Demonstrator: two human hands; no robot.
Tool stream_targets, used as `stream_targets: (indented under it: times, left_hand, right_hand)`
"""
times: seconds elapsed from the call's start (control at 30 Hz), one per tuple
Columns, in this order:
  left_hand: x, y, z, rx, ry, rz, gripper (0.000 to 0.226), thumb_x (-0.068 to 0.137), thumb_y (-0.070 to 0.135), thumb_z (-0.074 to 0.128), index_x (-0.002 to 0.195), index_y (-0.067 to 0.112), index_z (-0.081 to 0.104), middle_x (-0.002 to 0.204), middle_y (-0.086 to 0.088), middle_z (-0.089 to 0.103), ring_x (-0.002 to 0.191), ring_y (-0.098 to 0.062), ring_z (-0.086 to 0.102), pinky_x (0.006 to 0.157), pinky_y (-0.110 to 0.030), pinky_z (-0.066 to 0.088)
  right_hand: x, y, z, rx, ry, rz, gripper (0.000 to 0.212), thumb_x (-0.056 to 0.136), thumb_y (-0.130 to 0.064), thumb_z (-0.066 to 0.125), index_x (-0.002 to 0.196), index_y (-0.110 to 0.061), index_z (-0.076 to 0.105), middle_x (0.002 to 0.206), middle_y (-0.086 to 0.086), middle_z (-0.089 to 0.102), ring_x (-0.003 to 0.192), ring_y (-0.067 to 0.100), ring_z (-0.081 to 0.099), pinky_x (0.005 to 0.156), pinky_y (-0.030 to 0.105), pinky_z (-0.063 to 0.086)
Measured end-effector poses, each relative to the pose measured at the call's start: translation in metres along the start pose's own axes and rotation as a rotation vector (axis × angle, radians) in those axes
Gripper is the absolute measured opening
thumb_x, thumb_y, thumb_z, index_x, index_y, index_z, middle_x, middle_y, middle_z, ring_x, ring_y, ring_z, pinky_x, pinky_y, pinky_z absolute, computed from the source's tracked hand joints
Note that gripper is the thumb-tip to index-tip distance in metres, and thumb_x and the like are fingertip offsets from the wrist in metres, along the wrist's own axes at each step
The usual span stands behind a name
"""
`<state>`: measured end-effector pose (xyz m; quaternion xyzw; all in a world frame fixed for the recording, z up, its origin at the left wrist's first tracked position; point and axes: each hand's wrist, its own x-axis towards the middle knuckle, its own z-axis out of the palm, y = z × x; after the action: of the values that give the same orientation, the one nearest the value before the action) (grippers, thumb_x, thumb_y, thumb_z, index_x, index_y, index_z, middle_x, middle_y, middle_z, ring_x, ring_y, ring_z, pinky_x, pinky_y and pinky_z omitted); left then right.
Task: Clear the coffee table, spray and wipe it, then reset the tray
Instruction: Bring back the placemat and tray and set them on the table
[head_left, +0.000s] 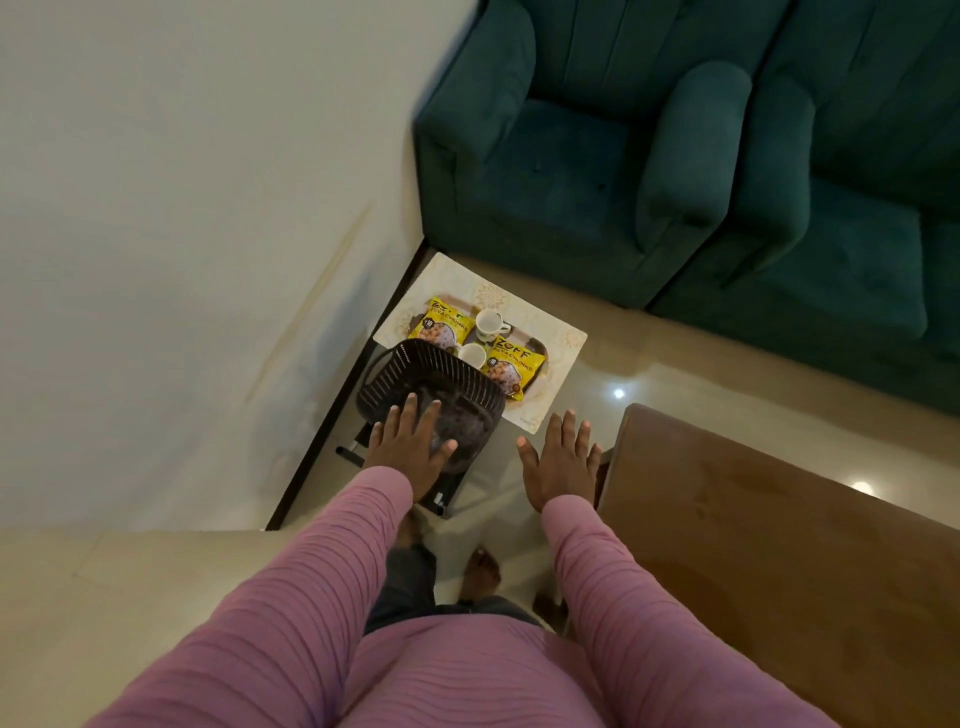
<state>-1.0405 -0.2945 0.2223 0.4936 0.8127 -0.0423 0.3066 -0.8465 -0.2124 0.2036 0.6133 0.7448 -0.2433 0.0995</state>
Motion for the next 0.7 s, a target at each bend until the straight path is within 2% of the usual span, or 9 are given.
stream_targets:
  times: [0.27,0.47,0.6,0.7]
  left_hand:
    - [0.067,-0.027,-0.036,0.024,-0.032,0.042,0.067,0.099,0.056,0.024,0.155,0.031,-0.004,0.164,-0.005,-0.010,0.151,-0.031,-0.005,0.122,-0.049,0.004]
    - [0.131,-0.046,-0.052,0.147,-0.081,0.091,0.068,0.098,0.058,0.022,0.155,0.031,-0.003,0.165,-0.005,-0.007,0.151,-0.030,-0.003,0.122,-0.048,0.003]
    - [0.194,-0.052,-0.050,0.164,-0.115,0.113,0.068,0.098,0.058,0.024,0.155,0.028,0.002,0.165,-0.006,-0.002,0.151,-0.033,0.002,0.121,-0.050,0.007]
    - [0.253,-0.060,-0.044,0.164,-0.077,0.089,0.067,0.099,0.056,0.024,0.155,0.026,0.002,0.165,-0.006,-0.001,0.151,-0.032,0.003,0.121,-0.051,0.009]
  right_hand:
    - [0.055,-0.036,-0.004,0.015,0.001,0.072,0.072,0.097,-0.057,0.023,0.153,-0.017,0.004,0.162,0.004,-0.003,0.148,0.027,-0.010,0.118,0.047,-0.004]
    - [0.106,-0.060,-0.005,0.026,0.005,0.125,0.072,0.097,-0.058,0.022,0.153,-0.018,0.002,0.161,0.004,-0.003,0.148,0.027,-0.010,0.118,0.047,-0.004]
    - [0.161,-0.060,0.014,0.045,-0.024,0.175,0.071,0.097,-0.057,0.025,0.153,-0.019,0.004,0.162,0.003,-0.001,0.148,0.028,-0.007,0.119,0.048,0.000]
    - [0.212,-0.050,0.037,0.061,-0.033,0.202,0.071,0.097,-0.056,0.026,0.153,-0.018,0.004,0.162,0.004,0.000,0.148,0.028,-0.005,0.119,0.048,0.001]
